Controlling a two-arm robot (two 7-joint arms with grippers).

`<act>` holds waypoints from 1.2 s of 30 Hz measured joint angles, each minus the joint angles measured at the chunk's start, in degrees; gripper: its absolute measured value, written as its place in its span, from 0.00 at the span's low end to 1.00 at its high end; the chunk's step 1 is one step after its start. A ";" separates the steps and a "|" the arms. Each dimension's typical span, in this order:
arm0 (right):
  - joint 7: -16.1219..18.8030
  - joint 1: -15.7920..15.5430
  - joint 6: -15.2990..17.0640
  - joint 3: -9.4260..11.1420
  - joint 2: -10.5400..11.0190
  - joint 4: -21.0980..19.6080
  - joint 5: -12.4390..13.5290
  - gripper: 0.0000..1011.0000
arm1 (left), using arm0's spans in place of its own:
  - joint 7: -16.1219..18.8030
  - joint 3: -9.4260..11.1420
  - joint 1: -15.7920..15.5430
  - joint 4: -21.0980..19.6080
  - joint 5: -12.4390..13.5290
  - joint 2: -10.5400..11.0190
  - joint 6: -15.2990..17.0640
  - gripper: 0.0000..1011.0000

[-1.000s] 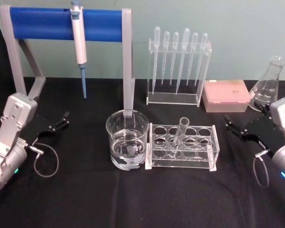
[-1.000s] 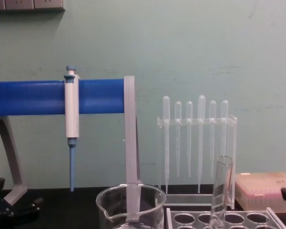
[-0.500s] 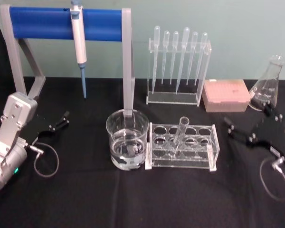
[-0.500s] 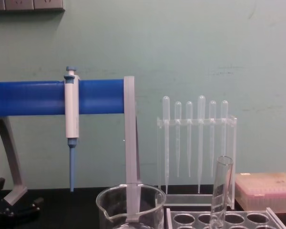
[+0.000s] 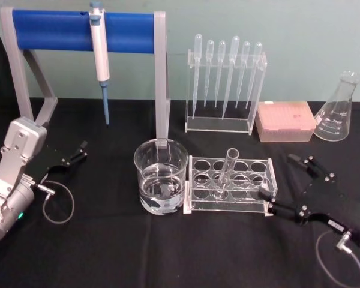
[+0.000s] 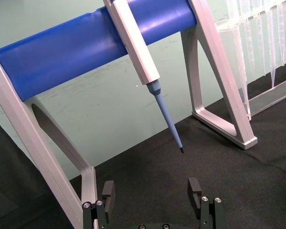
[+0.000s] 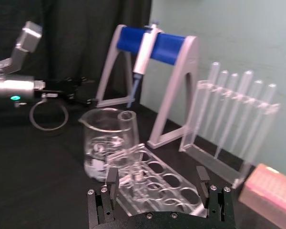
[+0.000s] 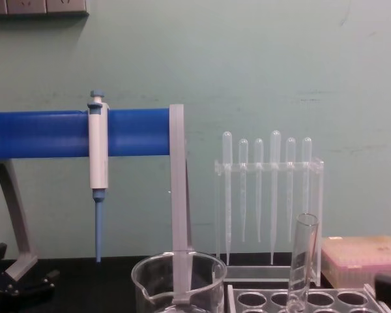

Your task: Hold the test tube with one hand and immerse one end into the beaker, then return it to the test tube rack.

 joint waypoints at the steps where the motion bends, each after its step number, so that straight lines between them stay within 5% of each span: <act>1: 0.21 -0.02 0.12 -0.13 -0.08 -0.07 -0.15 0.99 | 0.00 0.00 0.00 0.00 0.00 0.00 0.00 0.99; 16: 0.90 4.73 4.50 -3.61 -5.60 0.57 -6.39 0.99 | 0.00 0.00 0.00 0.00 0.00 0.00 0.00 0.99; 36: 2.41 8.94 8.06 -4.17 -11.30 2.83 -9.52 0.99 | 0.00 0.00 0.00 0.00 0.00 0.00 0.00 0.99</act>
